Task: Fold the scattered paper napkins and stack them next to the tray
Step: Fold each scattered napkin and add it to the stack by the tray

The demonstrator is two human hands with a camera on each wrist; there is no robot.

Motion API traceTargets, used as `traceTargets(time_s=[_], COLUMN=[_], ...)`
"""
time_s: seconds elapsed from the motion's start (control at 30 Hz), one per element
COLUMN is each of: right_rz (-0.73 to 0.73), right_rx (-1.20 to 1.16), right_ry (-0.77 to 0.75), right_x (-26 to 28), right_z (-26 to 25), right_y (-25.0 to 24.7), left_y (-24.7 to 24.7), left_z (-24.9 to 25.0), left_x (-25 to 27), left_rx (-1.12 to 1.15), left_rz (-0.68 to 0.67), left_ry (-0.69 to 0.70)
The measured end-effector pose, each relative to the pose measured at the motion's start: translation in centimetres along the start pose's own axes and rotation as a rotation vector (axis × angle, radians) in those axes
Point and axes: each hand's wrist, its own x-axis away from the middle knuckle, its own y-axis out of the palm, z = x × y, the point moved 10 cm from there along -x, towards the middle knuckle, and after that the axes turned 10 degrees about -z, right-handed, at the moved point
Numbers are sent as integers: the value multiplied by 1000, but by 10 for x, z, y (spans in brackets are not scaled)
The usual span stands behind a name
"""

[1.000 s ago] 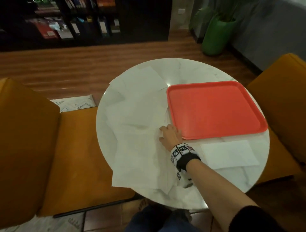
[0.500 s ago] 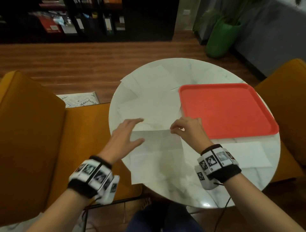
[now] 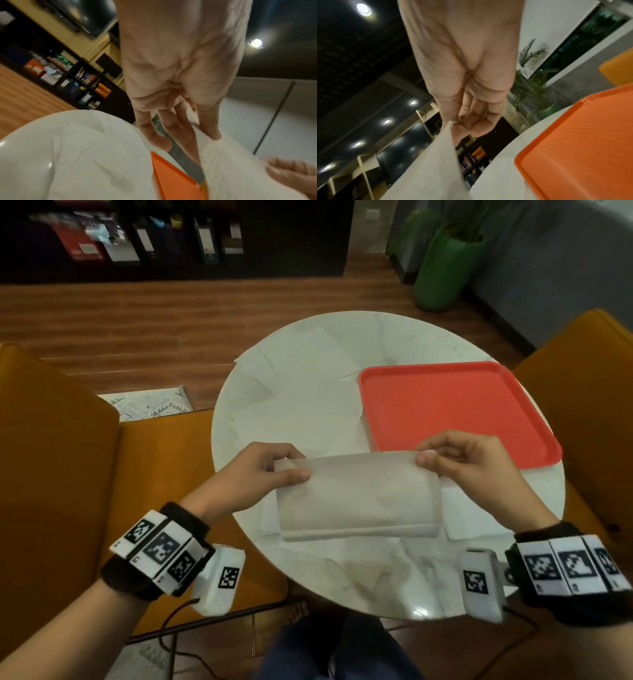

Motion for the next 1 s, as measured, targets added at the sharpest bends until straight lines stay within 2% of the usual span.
traceTargets(time_s=[0.1,0.23,0.33,0.5,0.6,0.67,0.77,1.0], right_rz=[-56,-158,-165,-81,-13,0,-24,-246], right_rx=[24,264,364,391,571,685,718,837], right_ry=[93,205,254,221,167,122,59,141], right_x=[-20,-54,-71,-73,-59,-40,-8,29], right_z=[24,75,98,95,83,75,76,125], right_y=[8,33,43,43,35,37,48,87], left_y=[-3,0,-2,-18,-18,-10,12,58], left_z=[-19,-72,-88,-80,-72,-68,-75,-113], left_x=[-10,-37,-52,-53,-40,-27,-7,11], left_rx=[-12,-233,-359,-361,-299,-285,-336,-563], left_rz=[6,-9,73,256,298,267,183,16], left_ry=[-74,-199,-230,-148,-41,5,13,5])
